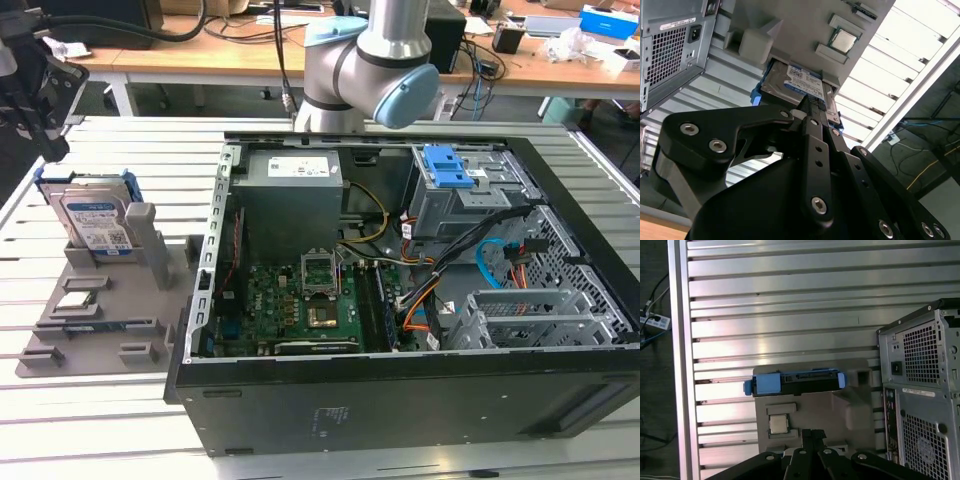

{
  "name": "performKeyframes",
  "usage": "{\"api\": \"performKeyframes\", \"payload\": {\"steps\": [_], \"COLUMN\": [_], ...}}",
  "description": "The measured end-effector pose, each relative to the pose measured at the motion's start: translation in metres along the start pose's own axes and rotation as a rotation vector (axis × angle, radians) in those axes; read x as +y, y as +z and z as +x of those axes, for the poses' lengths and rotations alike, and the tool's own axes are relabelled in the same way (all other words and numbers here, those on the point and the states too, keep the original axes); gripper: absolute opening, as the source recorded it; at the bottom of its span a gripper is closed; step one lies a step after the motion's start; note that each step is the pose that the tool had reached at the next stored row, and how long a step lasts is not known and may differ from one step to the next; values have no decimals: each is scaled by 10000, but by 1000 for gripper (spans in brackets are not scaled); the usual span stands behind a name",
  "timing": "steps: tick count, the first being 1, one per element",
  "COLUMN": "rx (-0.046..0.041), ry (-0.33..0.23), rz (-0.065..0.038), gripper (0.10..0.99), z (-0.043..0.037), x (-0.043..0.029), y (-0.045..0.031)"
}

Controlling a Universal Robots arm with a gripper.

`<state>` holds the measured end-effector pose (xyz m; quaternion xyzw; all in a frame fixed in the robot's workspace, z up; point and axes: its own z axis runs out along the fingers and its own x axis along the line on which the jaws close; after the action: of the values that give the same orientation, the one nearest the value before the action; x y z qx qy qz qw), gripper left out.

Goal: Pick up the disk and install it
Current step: 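Reach for the disk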

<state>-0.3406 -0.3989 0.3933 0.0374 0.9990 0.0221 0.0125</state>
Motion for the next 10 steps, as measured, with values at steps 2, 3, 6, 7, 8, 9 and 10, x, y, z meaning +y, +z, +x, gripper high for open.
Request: {"api": "performKeyframes", "payload": {"steps": [2,3,6,7,8,9,10], "rx": [0,0,0,0,-1,0,0], "ry": [0,1,1,0,1,1,1], "rz": [0,0,0,0,0,0,0], "gripper": [102,102,102,102,102,102,102], "z": [22,34,71,86,100,121,132], "x": [-2,-2,-5,-6,-7,-9,-9], "y": [-1,-1,-2,-2,-2,-3,-4]}}
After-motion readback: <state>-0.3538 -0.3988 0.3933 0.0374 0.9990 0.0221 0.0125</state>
